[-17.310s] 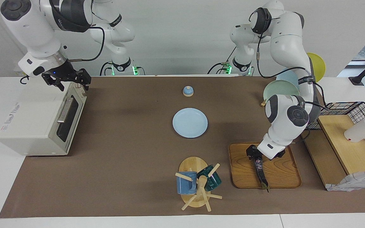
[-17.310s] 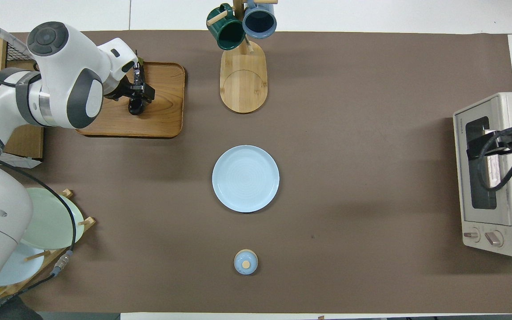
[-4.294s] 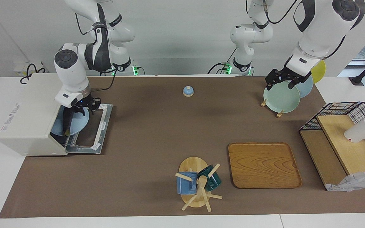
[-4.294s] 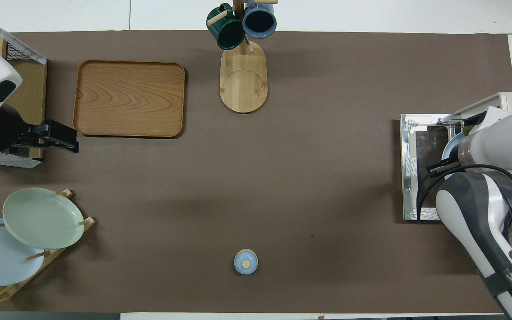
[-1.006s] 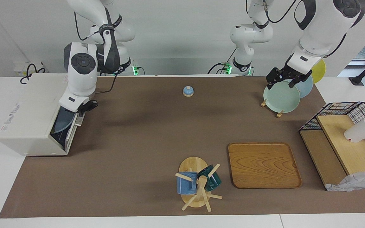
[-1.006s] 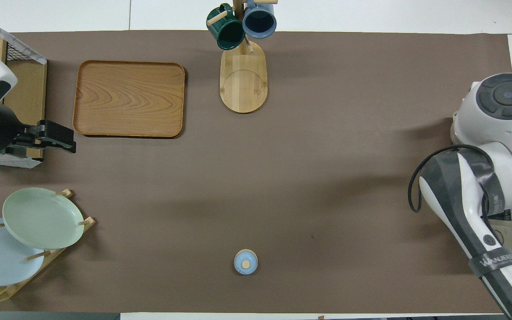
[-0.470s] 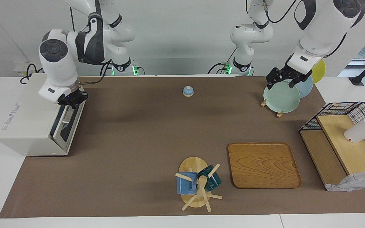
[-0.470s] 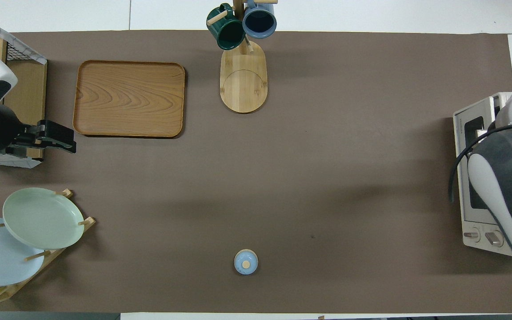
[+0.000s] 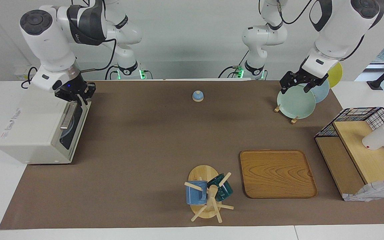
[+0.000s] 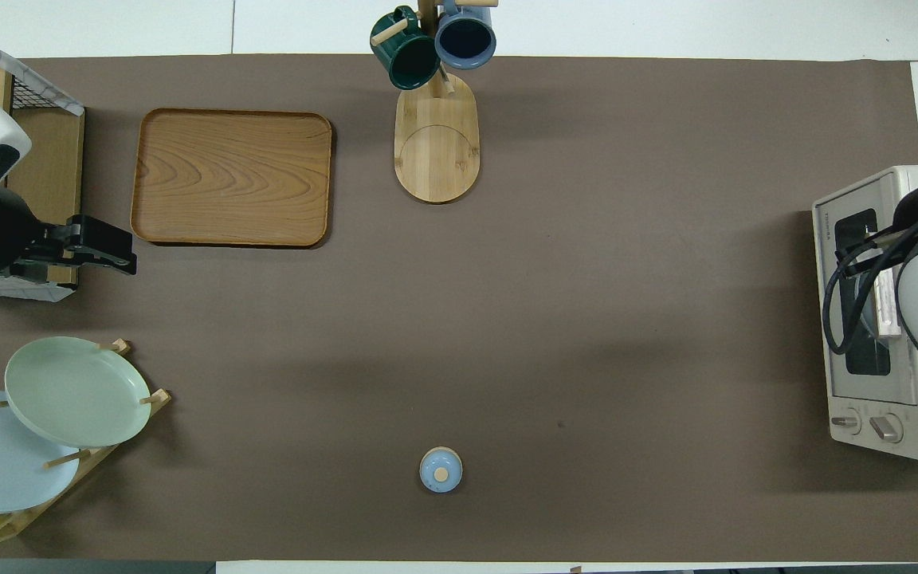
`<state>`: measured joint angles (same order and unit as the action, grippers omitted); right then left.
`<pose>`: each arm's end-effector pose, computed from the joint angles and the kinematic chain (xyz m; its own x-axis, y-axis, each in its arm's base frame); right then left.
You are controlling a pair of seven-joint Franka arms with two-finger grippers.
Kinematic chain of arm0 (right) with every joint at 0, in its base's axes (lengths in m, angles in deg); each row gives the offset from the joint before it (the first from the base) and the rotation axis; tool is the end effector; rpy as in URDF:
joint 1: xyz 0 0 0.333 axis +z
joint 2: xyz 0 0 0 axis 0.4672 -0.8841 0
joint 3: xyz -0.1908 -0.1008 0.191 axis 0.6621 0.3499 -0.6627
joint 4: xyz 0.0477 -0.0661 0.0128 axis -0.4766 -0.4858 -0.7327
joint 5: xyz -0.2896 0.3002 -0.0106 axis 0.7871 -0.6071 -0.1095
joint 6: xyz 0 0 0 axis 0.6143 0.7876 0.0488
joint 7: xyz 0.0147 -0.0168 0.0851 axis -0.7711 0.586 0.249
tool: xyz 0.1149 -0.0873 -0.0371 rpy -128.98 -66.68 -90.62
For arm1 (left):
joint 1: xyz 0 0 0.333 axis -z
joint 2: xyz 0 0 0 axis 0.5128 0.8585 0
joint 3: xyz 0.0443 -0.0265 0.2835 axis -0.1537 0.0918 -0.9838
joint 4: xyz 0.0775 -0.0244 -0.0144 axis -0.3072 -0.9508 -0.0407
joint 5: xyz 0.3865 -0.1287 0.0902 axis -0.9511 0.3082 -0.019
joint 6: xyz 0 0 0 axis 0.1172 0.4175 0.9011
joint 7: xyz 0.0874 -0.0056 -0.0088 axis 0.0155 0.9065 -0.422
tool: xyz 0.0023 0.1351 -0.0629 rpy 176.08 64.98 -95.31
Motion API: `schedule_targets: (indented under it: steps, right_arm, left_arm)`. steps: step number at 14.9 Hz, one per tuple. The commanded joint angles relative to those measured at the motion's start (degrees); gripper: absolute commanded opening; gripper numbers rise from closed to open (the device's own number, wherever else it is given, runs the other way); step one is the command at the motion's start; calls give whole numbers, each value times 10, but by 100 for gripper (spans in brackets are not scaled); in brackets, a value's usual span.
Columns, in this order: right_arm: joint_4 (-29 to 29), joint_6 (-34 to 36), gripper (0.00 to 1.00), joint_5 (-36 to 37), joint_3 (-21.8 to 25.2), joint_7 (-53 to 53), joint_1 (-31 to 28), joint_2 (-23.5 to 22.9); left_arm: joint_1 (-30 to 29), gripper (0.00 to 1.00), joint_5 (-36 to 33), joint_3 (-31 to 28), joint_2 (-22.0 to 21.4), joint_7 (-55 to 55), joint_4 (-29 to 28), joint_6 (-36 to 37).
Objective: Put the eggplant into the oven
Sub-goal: 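Push the oven door shut with the right gripper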
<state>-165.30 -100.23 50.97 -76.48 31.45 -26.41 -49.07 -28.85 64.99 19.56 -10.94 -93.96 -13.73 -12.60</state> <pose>0.5735 -0.0173 0.4863 0.9528 0.2724 -0.1338 0.2838 -0.9559 0.0752 0.5579 -0.0909 0.5342 0.9953 -0.0017 -0.0970 0.0019 -0.9993 0.0372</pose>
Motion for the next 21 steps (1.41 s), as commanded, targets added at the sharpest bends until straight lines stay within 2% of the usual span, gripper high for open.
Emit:
schedule_targets:
  steps: [1,11,14,21]
  right_arm:
    - [3,11,100,-18,-2,-21,0,3]
    - [-3,12,100,-27,-1,-21,-5,17]
    - [2,23,100,-30,36,-22,32,15]
    - [20,15,100,-38,45,-31,42,9]
  left_arm:
    - [-4,100,4,0,-11,0,-11,-5]
    - [-4,100,4,0,-11,0,-11,-4]
    - [-4,100,4,0,-11,0,-11,-5]
    - [-4,100,4,0,-11,0,-11,-4]
